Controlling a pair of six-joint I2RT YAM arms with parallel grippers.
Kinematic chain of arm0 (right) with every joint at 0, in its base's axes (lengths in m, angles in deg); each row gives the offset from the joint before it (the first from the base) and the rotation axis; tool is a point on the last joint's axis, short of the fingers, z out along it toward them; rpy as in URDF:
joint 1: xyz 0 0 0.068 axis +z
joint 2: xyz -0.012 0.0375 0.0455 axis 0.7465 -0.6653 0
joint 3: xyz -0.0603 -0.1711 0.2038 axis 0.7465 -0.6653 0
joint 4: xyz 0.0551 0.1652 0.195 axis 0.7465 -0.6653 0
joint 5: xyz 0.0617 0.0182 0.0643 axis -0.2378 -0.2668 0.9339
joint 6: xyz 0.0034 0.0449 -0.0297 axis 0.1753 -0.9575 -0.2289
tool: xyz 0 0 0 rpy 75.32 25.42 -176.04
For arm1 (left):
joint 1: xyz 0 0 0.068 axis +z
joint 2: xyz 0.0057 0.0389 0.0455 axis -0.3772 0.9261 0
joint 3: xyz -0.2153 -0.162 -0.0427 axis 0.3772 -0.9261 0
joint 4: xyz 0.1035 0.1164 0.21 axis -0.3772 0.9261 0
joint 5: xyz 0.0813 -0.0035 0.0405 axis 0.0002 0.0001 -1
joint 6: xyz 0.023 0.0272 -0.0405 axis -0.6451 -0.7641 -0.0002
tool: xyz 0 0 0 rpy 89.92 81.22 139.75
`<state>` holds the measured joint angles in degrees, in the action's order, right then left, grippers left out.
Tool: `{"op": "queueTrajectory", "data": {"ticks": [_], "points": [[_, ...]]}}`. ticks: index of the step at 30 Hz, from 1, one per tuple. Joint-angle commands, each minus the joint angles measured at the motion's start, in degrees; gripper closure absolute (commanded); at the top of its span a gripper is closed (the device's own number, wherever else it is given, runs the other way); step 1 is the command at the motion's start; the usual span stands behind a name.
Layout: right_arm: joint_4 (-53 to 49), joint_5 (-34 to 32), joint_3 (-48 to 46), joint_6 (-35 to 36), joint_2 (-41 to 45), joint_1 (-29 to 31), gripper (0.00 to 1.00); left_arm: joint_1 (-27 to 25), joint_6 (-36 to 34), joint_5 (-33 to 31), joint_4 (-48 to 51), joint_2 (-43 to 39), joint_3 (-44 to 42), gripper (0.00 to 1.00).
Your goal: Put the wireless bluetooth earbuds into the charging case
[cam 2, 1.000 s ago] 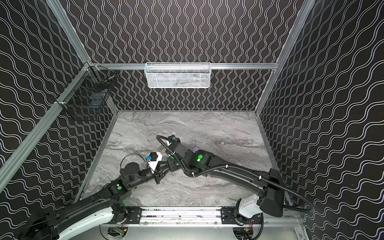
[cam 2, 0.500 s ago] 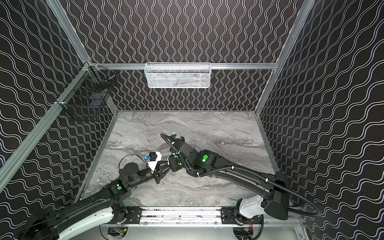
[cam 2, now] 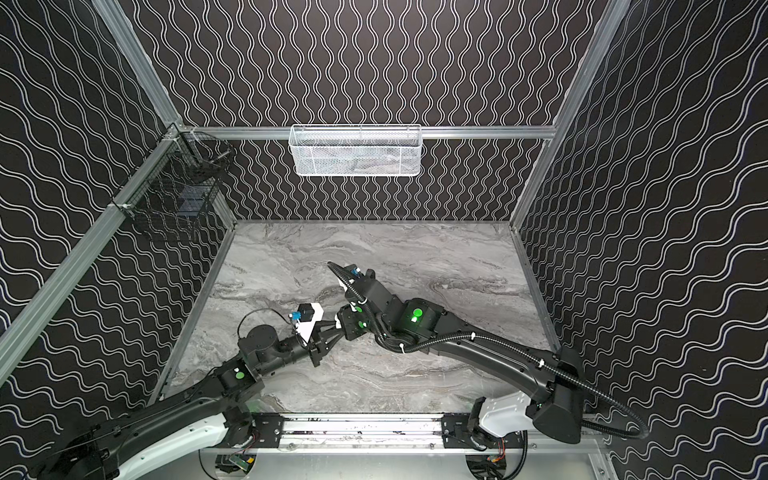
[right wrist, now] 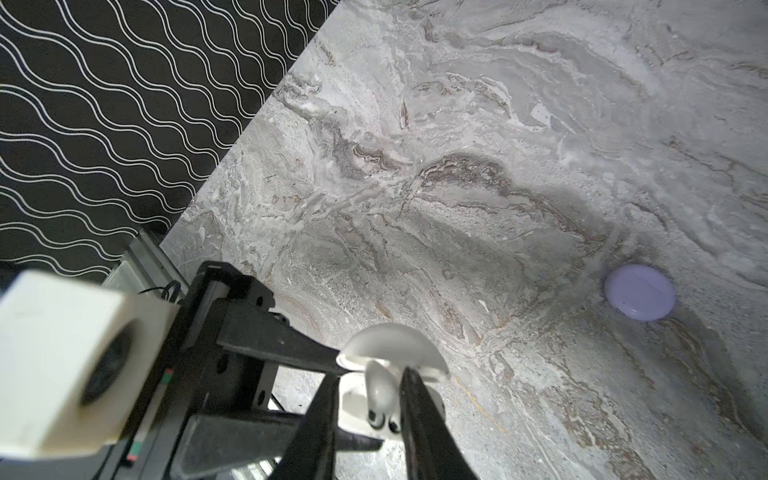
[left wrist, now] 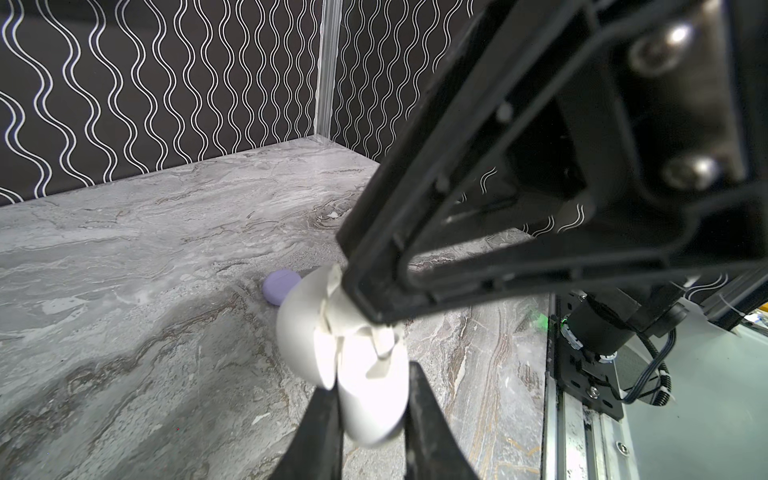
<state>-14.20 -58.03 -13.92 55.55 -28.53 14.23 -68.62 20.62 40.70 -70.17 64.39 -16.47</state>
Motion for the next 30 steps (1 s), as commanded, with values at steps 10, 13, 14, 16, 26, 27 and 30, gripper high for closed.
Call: {"op": "queueTrajectory", "data": {"ticks": [10, 13, 14, 16, 26, 27, 30], "points": [[1.1, 2.6, 0.6, 0.2, -1.5, 0.0, 0.73, 0.0, -0.5, 0.4, -2.3, -0.1, -0.2, 0.79], [0.5, 1.6, 0.7, -0.1, -1.3, 0.0, 0.74, 0.0, -0.5, 0.3, -2.1, -0.2, -0.2, 0.79], [0.4, 0.9, 0.4, -0.1, -1.0, 0.0, 0.74, 0.1, -0.6, 0.2, -2.0, -0.4, -0.2, 0.79], [0.9, -0.3, 0.0, -0.4, 0.0, -0.1, 0.74, 0.0, -0.6, 0.1, -1.9, -0.5, -0.2, 0.79], [0.9, -5.2, -1.5, -4.1, 3.1, -0.6, 0.71, 0.0, -0.9, -0.5, -0.9, -0.1, 0.1, 0.79], [0.6, -5.5, -1.7, -4.6, 3.1, -1.1, 0.71, 0.0, -0.9, -0.4, -0.9, 0.0, 0.1, 0.79], [1.1, -4.0, -2.6, -4.9, 3.2, -2.9, 0.71, 0.0, -0.9, -0.1, -1.0, 0.2, 0.2, 0.8]]}}
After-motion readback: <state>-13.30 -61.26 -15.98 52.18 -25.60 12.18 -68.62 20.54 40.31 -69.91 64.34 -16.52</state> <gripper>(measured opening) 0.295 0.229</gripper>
